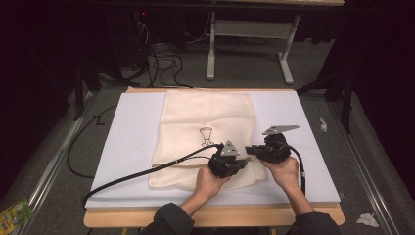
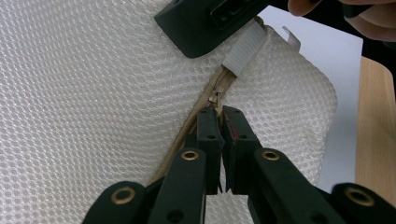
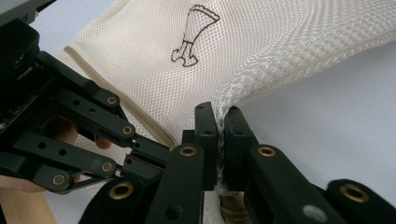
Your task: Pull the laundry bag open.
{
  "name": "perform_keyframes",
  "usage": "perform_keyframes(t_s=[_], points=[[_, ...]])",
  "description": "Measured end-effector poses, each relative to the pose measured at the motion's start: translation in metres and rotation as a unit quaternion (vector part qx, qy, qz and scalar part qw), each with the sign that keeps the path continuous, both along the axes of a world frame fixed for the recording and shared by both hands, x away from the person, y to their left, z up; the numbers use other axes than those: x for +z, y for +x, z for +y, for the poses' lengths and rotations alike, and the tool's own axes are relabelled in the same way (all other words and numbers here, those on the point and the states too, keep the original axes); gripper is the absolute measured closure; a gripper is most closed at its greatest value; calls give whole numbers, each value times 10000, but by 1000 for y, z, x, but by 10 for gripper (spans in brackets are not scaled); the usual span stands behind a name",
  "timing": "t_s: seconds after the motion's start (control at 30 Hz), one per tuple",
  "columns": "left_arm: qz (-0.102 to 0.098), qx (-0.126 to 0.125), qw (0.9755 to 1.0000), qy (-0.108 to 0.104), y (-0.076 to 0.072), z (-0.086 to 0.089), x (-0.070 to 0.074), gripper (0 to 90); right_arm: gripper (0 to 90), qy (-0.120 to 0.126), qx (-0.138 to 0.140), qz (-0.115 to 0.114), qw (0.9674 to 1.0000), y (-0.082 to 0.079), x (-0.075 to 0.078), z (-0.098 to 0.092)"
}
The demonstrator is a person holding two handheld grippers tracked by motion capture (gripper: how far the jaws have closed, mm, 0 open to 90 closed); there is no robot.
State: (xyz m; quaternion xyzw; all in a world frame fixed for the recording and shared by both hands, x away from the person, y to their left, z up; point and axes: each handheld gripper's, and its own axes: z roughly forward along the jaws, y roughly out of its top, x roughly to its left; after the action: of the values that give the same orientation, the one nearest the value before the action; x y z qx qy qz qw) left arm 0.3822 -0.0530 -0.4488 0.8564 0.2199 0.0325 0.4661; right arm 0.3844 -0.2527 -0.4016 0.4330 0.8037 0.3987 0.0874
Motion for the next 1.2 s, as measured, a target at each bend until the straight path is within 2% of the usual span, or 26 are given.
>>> perform_keyframes(t_s=[0.53,1.2], points=[[-61,-131,9998,108,-2,5,5,869,881,-118,34,-80,9999,-2,-4,-5],[-170,-129,9996,169,-5,11,14,870,881,-122,73,-116,9998,-3,-3,-6]])
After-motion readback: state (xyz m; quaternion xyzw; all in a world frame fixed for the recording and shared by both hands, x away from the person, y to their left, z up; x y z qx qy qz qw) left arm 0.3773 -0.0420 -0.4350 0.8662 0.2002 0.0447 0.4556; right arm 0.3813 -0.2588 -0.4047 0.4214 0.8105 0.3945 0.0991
